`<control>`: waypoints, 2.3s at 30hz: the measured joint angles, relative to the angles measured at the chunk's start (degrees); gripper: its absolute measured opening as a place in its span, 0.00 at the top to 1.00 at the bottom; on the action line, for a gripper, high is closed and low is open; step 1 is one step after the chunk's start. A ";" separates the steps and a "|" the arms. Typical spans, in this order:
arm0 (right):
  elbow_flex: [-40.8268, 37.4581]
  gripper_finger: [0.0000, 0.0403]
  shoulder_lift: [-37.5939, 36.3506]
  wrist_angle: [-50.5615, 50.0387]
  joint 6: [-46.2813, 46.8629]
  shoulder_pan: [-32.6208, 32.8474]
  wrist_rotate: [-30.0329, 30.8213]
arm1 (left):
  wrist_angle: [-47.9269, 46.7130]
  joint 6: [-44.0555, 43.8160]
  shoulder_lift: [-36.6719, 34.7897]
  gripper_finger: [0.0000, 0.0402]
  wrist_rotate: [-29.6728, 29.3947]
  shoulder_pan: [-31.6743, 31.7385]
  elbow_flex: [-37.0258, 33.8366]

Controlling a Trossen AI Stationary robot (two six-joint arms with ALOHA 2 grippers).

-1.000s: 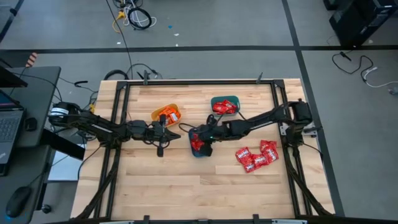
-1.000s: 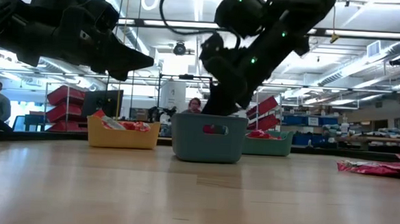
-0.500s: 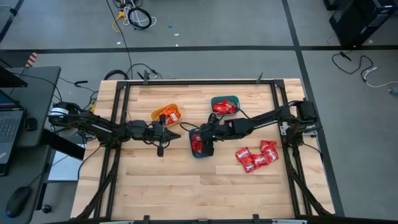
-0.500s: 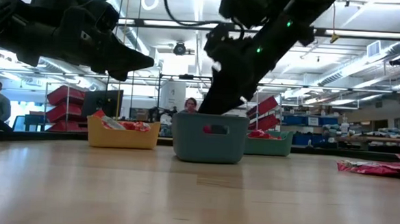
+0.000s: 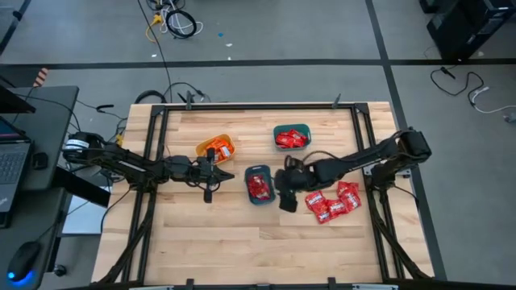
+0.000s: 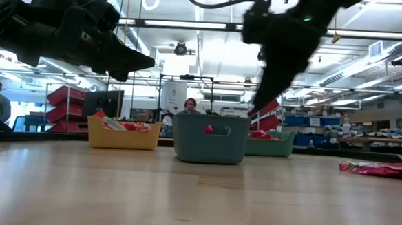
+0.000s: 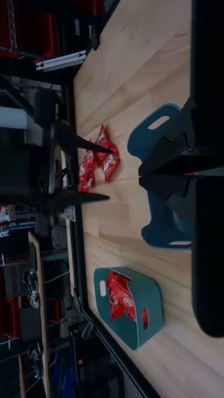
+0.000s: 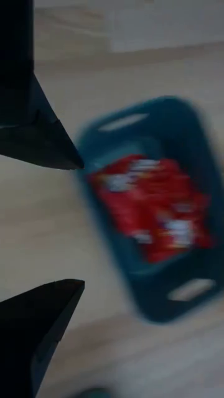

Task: Sort candy
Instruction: Put the red candy into the blue bin

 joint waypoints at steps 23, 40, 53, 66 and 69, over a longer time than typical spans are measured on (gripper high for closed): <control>-11.61 0.26 -0.74 -17.41 32.25 11.19 -1.82 | -0.22 -0.44 0.00 0.99 0.00 0.00 0.00; -11.88 0.80 -0.72 -9.04 23.99 8.95 -1.75 | -0.20 -0.47 0.00 0.99 0.00 -0.01 0.00; -2.95 0.86 -0.80 12.41 1.17 2.67 4.00 | -0.20 -0.48 0.00 0.99 0.00 -0.01 0.00; -2.75 0.90 0.57 22.36 -2.93 -0.07 3.40 | -0.20 -0.46 0.00 0.99 0.00 -0.01 0.00; -2.75 0.91 3.09 24.81 -2.59 -0.09 2.03 | -0.20 -0.46 0.00 0.99 -0.02 0.01 0.02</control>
